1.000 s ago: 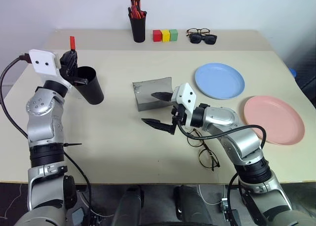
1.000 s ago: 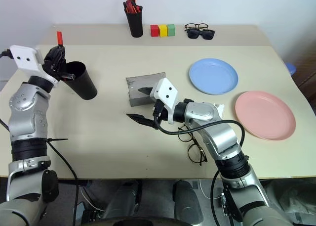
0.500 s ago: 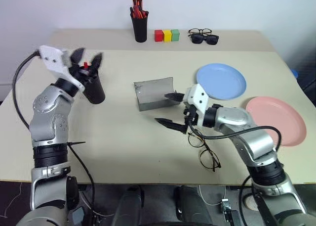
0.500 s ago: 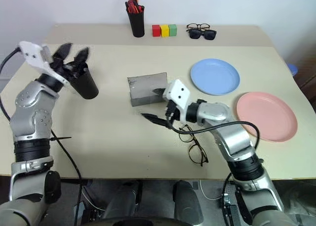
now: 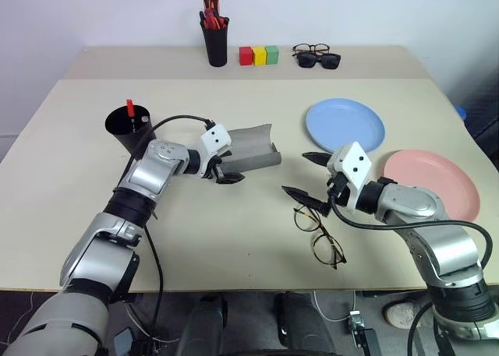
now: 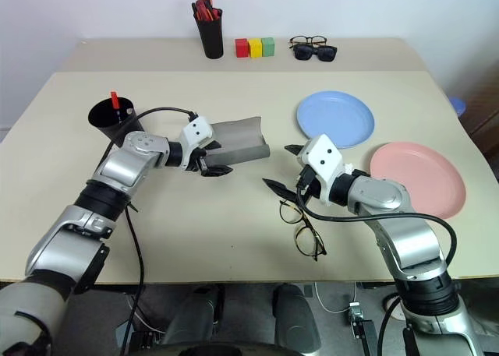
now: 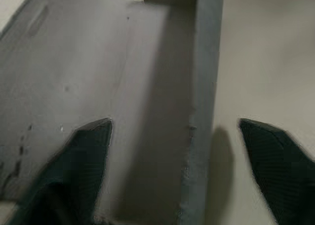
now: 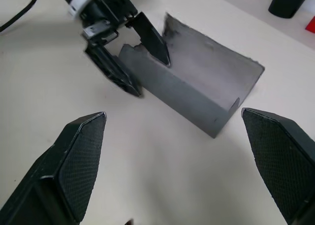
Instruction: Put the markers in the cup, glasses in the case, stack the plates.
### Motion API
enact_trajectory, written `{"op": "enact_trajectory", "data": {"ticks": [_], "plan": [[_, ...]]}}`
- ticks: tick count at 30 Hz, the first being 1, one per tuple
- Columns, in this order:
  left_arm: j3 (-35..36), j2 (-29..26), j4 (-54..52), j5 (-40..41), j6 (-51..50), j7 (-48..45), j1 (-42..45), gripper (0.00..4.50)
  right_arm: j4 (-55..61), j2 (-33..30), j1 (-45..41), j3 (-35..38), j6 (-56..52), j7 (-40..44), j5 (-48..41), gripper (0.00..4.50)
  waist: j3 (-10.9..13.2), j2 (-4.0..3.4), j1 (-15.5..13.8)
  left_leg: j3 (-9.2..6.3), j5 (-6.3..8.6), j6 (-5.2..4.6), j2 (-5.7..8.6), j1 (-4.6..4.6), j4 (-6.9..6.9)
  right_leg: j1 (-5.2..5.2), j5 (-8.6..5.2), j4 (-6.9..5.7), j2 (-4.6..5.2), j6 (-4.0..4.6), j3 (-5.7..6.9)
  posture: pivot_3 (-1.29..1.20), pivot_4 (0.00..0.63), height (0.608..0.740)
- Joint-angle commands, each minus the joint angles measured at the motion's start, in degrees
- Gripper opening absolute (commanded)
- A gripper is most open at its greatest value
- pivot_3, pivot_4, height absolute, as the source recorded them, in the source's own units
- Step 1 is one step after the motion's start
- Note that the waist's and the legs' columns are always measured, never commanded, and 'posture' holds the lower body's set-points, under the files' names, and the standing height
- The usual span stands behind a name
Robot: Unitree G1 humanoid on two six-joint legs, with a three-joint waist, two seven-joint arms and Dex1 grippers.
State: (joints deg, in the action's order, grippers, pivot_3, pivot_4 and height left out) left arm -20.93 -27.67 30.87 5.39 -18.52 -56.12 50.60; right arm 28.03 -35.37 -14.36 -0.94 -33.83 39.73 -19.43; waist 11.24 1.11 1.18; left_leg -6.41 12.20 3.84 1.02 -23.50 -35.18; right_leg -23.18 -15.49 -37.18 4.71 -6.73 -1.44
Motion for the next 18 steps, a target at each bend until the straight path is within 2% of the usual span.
{"op": "enact_trajectory", "data": {"ticks": [1, 4, 6, 10, 15, 18], "plan": [[1.7, 0.3, 0.1, -0.4, 4.3, -3.0, 1.3, 2.12, 3.5, -0.5, 0.7, 2.4, -0.4, -1.2, -0.9, 4.5, 0.0, 0.0, -0.1, 0.0, 0.0, 0.0, 0.0, 0.0, 0.0, 0.0, 0.0, 0.0, 0.0, 0.0, 0.0, 0.0, 0.15, 0.74], [2.4, -1.0, -2.9, 0.4, 10.7, -7.3, -1.1, 0.53, 4.1, -0.8, 1.3, 2.7, -0.6, -1.4, -0.9, 4.5, 0.0, 0.0, -0.1, 0.0, 0.0, 0.0, 0.0, -0.01, -0.04, 0.02, 0.0, 0.0, 0.01, 0.0, 0.0, 0.0, 0.15, 0.74], [3.1, -2.8, -6.3, 1.0, 14.7, -10.2, -3.8, 0.53, 4.0, -1.1, 1.2, 2.6, -0.7, -1.3, -0.9, 4.5, 0.0, 0.0, 0.1, 0.01, 0.0, 0.0, 0.0, -0.01, -0.03, 0.02, 0.0, 0.0, 0.02, 0.0, 0.0, 0.0, 0.15, 0.74], [4.0, -8.0, -14.2, 2.0, 14.8, -15.8, -8.8, 0.53, 3.5, -2.4, 0.8, 3.1, -1.5, -0.4, -1.6, 4.5, 0.0, -0.01, 0.1, 0.0, 0.0, 0.0, -0.03, 0.0, 0.0, 0.0, 0.0, -0.02, 0.0, 0.01, -0.01, 0.0, 0.15, 0.74], [4.4, -14.1, -25.5, 4.7, 9.5, -21.2, -14.6, 0.53, 3.6, -6.7, 3.3, 8.1, -7.4, 2.5, -6.9, 4.5, 0.0, -0.02, -0.4, 0.0, 0.0, 0.0, -0.02, 0.0, -0.03, 0.05, 0.0, 0.01, 0.03, 0.01, -0.01, 0.0, 0.15, 0.74], [5.0, -15.3, -28.9, 6.1, 7.0, -21.9, -16.3, 1.35, 3.5, -9.5, 6.1, 12.1, -11.3, 4.0, -9.9, 4.5, 0.0, -0.02, -0.6, 0.0, 0.01, -0.01, 0.0, -0.01, -0.05, 0.1, 0.0, 0.05, 0.06, 0.01, 0.0, 0.0, 0.15, 0.74]]}}
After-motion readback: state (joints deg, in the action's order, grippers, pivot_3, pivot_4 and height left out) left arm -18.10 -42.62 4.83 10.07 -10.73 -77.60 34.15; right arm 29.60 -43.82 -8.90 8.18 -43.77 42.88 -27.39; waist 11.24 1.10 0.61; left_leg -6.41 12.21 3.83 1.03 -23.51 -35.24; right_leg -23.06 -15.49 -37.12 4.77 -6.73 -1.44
